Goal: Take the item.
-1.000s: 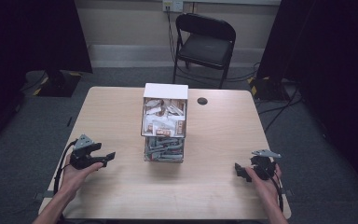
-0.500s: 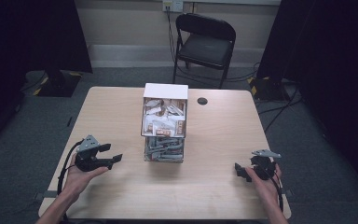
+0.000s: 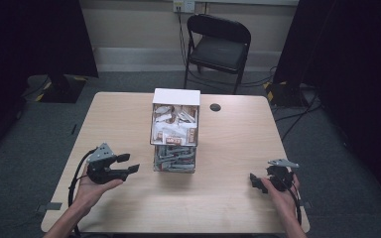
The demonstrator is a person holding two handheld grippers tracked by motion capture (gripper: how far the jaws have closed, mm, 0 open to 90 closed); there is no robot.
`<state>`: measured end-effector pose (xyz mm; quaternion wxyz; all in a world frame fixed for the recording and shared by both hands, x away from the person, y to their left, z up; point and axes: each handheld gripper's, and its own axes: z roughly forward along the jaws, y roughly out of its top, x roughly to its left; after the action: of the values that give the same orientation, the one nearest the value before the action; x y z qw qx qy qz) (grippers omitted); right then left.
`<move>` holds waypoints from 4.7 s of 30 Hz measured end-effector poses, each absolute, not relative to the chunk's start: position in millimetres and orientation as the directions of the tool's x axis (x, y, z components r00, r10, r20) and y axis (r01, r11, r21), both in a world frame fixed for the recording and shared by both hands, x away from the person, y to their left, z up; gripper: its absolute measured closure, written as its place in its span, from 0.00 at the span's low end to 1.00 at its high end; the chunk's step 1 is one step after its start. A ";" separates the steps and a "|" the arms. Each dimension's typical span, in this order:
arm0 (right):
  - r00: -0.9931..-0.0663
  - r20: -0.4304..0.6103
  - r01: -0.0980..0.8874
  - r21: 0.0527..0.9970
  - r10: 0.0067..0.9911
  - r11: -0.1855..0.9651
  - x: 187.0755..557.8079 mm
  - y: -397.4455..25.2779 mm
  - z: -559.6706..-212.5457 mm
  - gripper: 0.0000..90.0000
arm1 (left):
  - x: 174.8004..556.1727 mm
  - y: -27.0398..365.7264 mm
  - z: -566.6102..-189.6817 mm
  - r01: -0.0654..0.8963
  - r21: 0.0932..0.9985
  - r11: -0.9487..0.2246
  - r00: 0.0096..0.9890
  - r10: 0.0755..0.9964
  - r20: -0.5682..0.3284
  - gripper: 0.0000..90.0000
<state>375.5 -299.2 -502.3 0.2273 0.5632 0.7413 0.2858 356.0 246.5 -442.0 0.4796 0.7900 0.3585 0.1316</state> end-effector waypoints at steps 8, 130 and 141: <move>-0.262 -0.015 0.705 0.680 0.965 0.202 375.5 -299.2 -502.3 0.00 | 352.8 231.6 -430.8 0.402 0.871 -0.282 0.754 0.642 -0.140 0.54; -0.269 -0.016 0.704 0.679 0.963 0.207 376.2 -298.8 -502.3 0.00 | 360.6 192.8 -410.6 0.400 0.876 -0.269 0.863 0.433 -0.261 1.00; -0.269 -0.015 0.705 0.679 0.963 0.208 376.7 -298.3 -502.2 0.00 | 355.3 191.7 -403.9 0.399 0.876 -0.271 0.867 0.422 -0.265 1.00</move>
<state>376.7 -298.3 -502.2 0.2257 0.5607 0.7436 0.2861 355.3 191.7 -403.9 0.5462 0.7970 0.2577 0.0104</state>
